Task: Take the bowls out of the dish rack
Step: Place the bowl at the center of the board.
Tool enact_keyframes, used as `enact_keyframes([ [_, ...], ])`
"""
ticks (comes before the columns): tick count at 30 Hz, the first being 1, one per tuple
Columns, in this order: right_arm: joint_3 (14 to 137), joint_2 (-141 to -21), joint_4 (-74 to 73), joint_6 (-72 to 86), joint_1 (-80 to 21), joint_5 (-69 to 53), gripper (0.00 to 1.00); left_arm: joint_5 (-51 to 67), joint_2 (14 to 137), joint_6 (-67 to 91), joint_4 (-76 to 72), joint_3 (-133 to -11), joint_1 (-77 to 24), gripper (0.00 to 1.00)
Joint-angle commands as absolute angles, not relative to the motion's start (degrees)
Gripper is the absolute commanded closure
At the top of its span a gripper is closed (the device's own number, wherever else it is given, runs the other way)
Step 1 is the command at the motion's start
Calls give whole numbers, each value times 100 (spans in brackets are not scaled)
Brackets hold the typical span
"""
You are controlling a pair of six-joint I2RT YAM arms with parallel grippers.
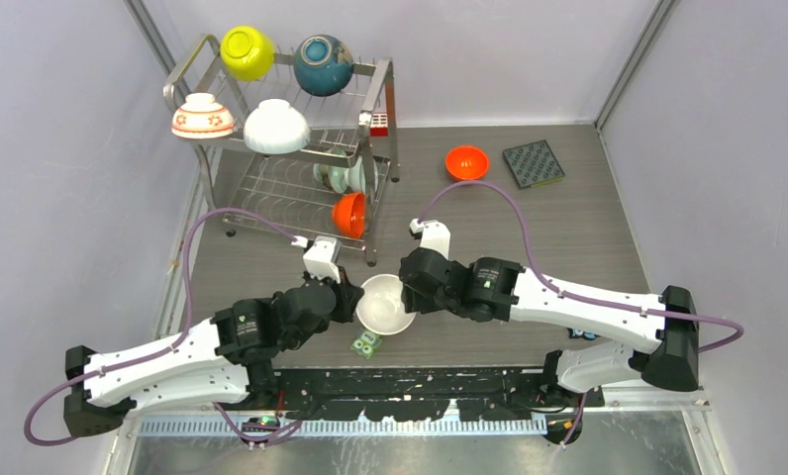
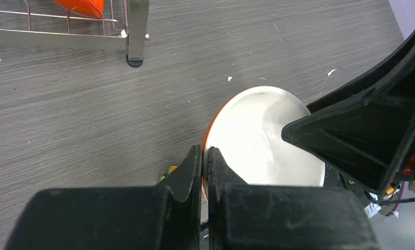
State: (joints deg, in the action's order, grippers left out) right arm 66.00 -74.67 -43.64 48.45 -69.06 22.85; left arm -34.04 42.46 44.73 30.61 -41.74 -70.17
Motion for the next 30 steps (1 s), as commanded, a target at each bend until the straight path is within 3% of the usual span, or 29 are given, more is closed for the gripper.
enact_keyframes([
  [1,6523,-7488,-4125,4993,-6942,2297,57,-3599,4148,4622,2698,-4153,-7049,100],
  [9,6498,-7557,-4072,4983,-6941,2255,70,-3586,4124,4683,2692,-4093,-7047,100],
  [27,6513,-7692,-4096,4941,-6943,2138,86,-3542,4122,4694,2653,-4113,-7051,100],
  [30,6504,-7686,-4087,4973,-6941,2157,80,-3551,4092,4693,2652,-4113,-7052,100],
])
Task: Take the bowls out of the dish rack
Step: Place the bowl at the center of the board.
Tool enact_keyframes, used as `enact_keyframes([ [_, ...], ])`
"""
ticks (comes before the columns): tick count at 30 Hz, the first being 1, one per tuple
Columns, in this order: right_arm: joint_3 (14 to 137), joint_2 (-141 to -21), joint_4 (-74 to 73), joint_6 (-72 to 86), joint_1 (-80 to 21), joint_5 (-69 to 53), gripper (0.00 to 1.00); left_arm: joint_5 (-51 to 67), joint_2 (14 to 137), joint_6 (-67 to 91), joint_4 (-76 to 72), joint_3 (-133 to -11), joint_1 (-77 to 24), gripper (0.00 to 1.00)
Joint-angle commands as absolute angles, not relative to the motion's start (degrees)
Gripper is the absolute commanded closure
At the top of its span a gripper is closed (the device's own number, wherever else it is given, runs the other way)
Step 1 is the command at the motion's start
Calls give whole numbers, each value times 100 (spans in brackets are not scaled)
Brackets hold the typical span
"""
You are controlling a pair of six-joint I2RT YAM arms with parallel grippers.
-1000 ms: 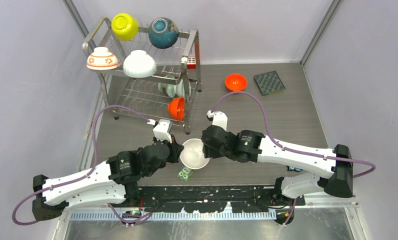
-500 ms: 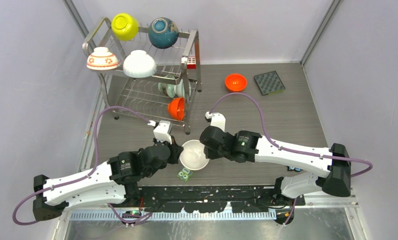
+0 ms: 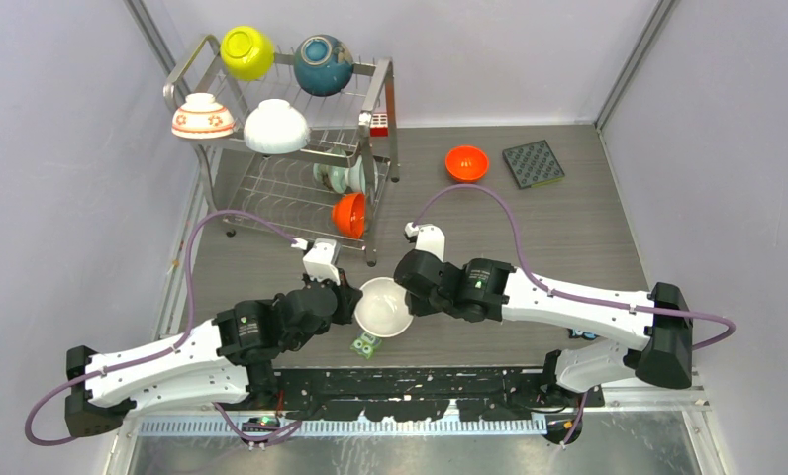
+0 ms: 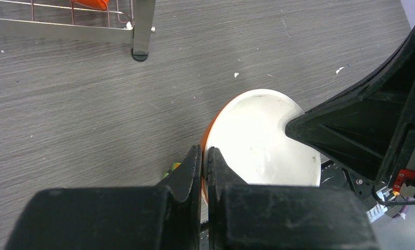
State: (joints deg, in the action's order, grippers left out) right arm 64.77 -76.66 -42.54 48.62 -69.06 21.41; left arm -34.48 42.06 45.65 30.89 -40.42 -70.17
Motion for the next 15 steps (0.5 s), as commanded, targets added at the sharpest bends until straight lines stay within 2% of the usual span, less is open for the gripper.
enact_keyframes([
  [1,6500,-7681,-4098,4990,-6943,2178,76,-3551,4088,4685,2654,-4114,-7047,100],
  [4,6536,-7690,-4168,4983,-6941,2236,65,-3551,4079,4685,2655,-4105,-7049,100],
  [8,6548,-7698,-4201,4993,-6943,2265,61,-3533,4095,4685,2646,-4103,-7049,100],
  [15,6524,-7678,-4226,4977,-6938,2172,76,-3559,4109,4668,2649,-4122,-7051,100],
])
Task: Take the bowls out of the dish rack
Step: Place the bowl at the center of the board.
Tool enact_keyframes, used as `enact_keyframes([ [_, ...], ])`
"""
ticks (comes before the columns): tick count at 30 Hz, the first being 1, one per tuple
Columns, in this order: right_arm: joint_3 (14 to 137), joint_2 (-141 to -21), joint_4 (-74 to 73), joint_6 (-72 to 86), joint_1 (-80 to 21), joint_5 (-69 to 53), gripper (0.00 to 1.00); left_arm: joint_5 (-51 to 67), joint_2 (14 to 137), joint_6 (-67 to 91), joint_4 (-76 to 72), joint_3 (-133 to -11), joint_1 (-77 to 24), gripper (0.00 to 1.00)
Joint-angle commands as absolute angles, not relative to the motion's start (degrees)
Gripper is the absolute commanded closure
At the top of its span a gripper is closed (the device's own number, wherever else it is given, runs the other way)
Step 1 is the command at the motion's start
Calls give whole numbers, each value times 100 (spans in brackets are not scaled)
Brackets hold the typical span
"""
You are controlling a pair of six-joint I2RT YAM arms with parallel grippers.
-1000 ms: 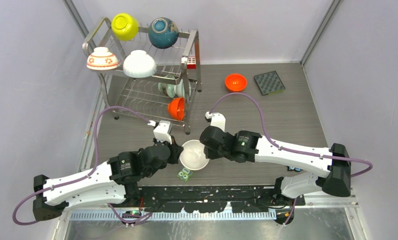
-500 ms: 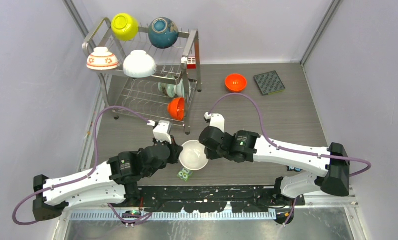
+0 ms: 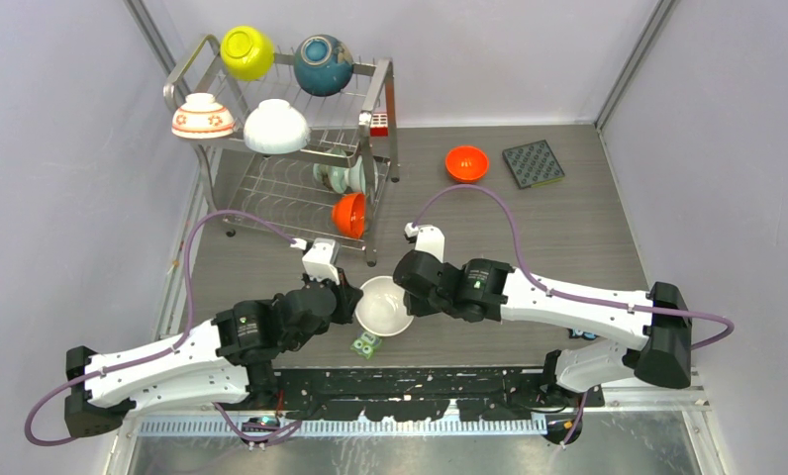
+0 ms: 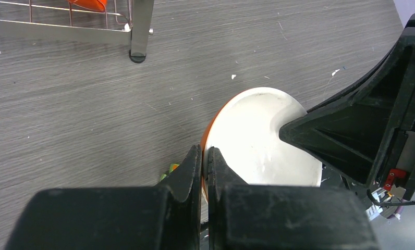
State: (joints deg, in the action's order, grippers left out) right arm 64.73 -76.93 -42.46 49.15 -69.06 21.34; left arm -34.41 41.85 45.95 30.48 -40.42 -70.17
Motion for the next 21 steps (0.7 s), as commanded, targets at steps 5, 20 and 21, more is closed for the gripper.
enact_keyframes([
  [5,6481,-7580,-4222,4967,-6943,2230,99,-3609,4107,4637,2662,-4131,-7050,100],
  [20,7811,-7556,-5437,4440,-6967,3021,99,-3731,3661,3968,3228,-4672,-7041,0],
  [21,8016,-7563,-5659,4340,-6959,3185,99,-3777,3578,3859,3324,-4741,-7041,0],
])
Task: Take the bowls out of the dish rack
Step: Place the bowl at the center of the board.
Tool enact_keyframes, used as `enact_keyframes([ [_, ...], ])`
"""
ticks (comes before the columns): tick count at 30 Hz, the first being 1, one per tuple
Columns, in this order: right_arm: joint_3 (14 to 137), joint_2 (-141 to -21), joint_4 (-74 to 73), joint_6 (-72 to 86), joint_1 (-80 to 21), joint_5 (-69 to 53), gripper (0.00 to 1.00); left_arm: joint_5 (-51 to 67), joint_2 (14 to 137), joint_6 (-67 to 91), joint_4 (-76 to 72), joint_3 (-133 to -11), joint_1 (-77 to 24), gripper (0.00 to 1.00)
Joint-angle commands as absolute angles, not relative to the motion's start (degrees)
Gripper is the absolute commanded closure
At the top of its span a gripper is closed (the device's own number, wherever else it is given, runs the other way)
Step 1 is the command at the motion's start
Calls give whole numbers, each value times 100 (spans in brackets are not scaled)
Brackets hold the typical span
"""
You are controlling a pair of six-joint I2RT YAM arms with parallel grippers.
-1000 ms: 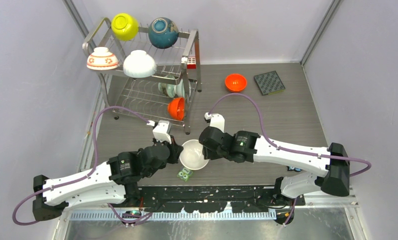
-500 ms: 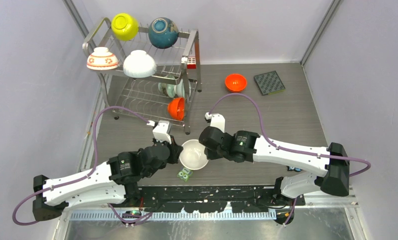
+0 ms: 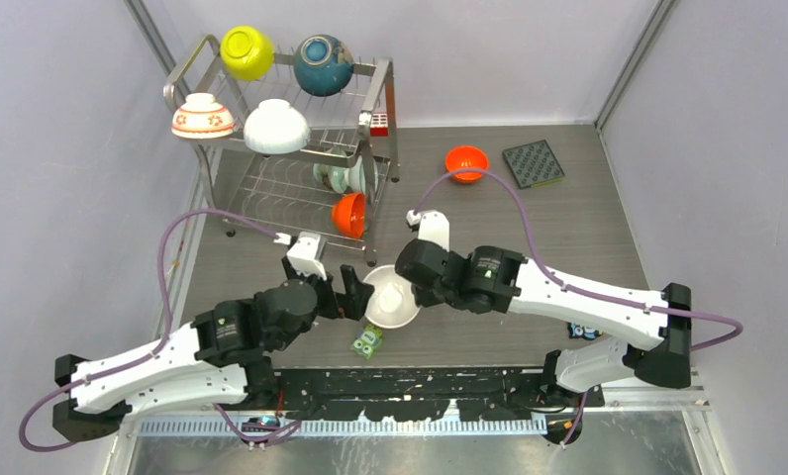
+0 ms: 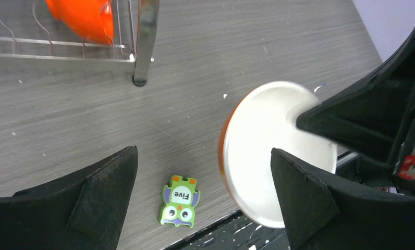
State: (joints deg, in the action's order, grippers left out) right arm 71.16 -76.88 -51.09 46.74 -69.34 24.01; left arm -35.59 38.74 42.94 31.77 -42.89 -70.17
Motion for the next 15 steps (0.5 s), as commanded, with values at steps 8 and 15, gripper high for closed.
enact_keyframes([
  [8,9066,-7580,-6796,3245,-5643,3679,99,-4322,2483,3025,3710,-4588,-7046,0],
  [15,8199,-7384,-5712,3103,-3219,2564,99,-4725,1853,3381,3896,-4110,-7046,0],
])
